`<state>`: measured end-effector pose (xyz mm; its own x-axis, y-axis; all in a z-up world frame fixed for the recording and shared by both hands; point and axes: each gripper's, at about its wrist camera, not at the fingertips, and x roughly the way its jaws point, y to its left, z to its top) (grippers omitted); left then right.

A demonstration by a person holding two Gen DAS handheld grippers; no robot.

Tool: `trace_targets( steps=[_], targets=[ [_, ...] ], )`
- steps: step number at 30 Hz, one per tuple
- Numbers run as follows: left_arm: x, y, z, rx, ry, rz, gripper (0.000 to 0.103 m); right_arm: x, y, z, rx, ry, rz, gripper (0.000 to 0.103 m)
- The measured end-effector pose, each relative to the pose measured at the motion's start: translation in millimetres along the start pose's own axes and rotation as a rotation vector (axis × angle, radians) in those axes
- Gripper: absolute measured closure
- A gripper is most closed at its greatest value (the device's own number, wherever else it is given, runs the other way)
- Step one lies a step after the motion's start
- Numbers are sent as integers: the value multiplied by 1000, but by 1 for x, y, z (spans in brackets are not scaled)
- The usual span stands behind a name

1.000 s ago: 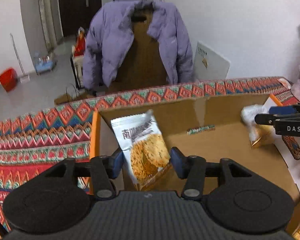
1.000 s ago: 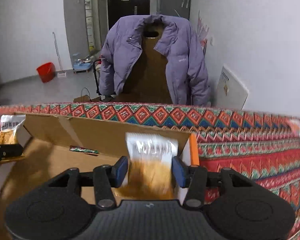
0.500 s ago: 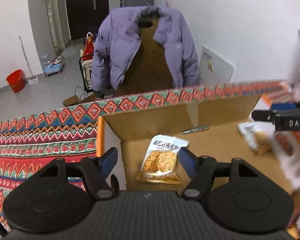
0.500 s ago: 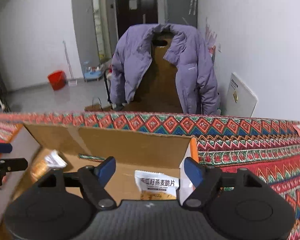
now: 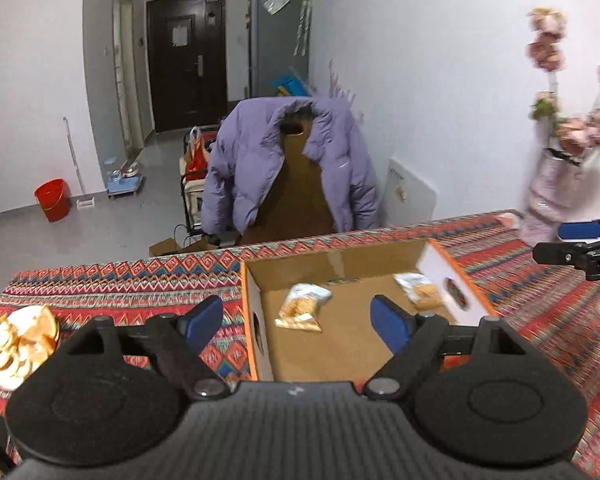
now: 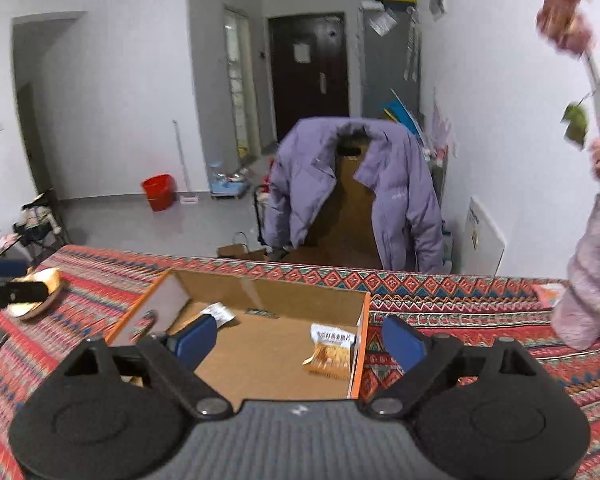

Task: Organize snacks
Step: 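Move the right gripper back to the snacks and grasp a lime-green bar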

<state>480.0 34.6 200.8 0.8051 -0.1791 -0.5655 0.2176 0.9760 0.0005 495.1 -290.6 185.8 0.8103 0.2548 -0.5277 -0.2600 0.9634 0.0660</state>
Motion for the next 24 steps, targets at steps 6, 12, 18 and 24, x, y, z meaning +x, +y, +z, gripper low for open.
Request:
trace_targets(
  steps=[6,12,18,24],
  targets=[
    [-94,-19,-58,-7,-80,-22,19,-95,27,-54,-65,-74,10,11],
    [-174,-31,-137,-30,-201,-42,11,-174,58,-130,-125,-186,-11,0],
    [-234,-46,-225,-57,-310,6,2,-233,94,-221,-151,-276,-35,0],
    [-260,-58,-306,-75,-317,-8,0,-246,116,-313,-105,-266,-52,0]
  ],
)
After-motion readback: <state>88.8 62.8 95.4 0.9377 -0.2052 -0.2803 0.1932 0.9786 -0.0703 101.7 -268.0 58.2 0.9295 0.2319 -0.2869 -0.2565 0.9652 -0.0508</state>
